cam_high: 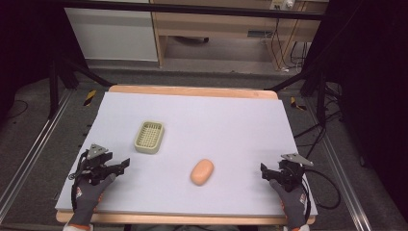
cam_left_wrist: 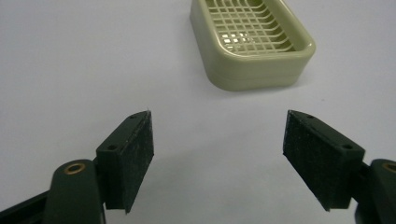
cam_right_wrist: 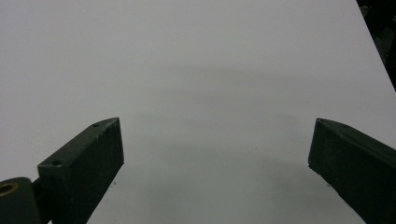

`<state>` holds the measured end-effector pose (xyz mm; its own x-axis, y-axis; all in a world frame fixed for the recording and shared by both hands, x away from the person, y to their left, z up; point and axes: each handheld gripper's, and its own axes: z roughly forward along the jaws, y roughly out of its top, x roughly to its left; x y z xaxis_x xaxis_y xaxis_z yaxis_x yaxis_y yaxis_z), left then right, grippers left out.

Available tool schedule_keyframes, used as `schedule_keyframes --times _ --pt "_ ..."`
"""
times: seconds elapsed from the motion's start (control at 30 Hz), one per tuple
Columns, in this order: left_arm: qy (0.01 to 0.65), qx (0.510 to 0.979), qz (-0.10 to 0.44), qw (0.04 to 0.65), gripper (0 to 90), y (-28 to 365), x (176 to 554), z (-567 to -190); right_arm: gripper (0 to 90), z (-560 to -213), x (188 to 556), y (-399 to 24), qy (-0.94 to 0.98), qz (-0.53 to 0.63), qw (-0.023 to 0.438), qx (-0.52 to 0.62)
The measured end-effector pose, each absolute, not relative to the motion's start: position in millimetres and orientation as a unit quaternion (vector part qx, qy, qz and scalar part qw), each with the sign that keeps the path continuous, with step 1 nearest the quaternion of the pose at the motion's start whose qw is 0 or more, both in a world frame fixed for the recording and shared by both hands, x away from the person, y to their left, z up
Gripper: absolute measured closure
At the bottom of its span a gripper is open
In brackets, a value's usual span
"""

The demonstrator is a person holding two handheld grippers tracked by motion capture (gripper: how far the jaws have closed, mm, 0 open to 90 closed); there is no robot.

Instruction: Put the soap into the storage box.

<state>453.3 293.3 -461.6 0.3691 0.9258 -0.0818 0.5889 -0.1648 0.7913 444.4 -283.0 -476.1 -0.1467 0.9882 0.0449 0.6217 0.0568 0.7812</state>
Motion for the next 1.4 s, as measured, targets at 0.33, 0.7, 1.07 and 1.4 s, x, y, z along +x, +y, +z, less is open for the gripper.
schedule_keyframes --times 0.33,0.7,1.07,1.4 --pt "0.503 0.741 0.209 0.392 26.7 280 450 -457 7.3 -474 441 -280 0.686 0.345 0.269 0.581" --pt "0.485 0.755 0.196 0.396 27.1 263 446 -454 7.1 -474 441 -277 0.693 0.338 0.273 0.576" --pt "0.471 0.765 0.189 0.397 27.7 247 443 -453 7.1 -474 440 -274 0.697 0.337 0.272 0.572" --pt "0.458 0.773 0.183 0.399 27.6 233 442 -452 6.9 -474 441 -275 0.694 0.336 0.273 0.575"
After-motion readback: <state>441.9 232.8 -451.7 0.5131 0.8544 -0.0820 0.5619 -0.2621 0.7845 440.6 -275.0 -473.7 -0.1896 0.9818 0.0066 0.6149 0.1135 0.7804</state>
